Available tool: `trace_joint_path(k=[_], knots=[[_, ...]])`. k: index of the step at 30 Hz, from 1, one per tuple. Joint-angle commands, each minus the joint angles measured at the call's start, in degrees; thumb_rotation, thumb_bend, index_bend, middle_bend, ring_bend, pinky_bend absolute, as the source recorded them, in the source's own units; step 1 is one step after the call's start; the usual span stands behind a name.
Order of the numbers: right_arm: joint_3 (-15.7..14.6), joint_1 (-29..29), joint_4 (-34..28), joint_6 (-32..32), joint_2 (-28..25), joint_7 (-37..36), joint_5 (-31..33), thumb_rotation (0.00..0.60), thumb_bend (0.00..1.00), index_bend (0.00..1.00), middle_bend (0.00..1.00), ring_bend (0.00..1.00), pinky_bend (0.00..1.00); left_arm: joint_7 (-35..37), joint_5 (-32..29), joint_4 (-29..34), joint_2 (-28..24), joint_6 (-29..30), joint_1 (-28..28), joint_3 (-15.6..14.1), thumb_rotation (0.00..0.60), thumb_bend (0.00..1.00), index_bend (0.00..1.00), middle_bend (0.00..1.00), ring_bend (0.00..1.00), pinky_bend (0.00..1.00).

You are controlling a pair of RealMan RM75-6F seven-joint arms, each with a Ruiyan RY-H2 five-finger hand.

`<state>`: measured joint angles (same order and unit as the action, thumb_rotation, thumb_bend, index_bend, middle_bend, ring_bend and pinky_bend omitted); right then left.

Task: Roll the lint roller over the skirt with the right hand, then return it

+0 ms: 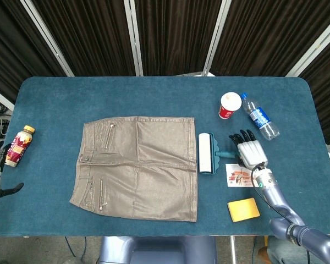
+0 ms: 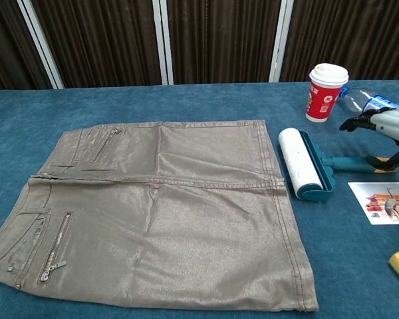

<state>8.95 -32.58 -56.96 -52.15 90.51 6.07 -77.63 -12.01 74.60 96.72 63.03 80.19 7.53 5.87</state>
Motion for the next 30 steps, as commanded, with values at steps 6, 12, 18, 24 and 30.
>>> trace_joint_path(k=[6,12,18,24,30], knots=[[-1.7,-0.6,4.4,0.9,3.7,-2.0,-0.4,0.6,0.43,0.14,0.14,0.01,0.05,-0.3,-0.2,-0.1,0.3,-0.3,0.4,0.0,0.6,0.0,0.0,0.0,0.0,0.0],[-1.8,-1.1,5.2,0.7,4.5,-2.7,-0.7,0.6,0.43,0.14,0.14,0.01,0.05,-0.4,-0.4,-0.2,0.4,-0.5,0.5,-0.1,0.6,0.0,0.0,0.0,0.0,0.0],[-1.7,-2.2,8.3,1.9,6.7,-2.9,-0.3,0.6,0.45,0.17,0.16,0.04,0.07,-0.5,-0.3,0.0,0.3,0.0,0.3,-0.2,0.6,0.0,0.0,0.0,0.0,0.0],[-2.0,-2.8,12.0,2.3,8.3,-3.8,-0.5,0.6,0.55,0.28,0.31,0.2,0.23,-0.3,-0.9,-0.3,0.4,-0.5,0.5,-0.1,0.6,0.0,0.0,0.0,0.0,0.0],[-2.2,-2.5,13.9,-0.7,9.1,-7.9,-2.1,0.6,0.73,0.44,0.47,0.36,0.37,-0.5,-1.1,-0.5,0.5,-0.7,0.7,-0.1,0.6,0.0,0.0,0.0,0.0,0.0]])
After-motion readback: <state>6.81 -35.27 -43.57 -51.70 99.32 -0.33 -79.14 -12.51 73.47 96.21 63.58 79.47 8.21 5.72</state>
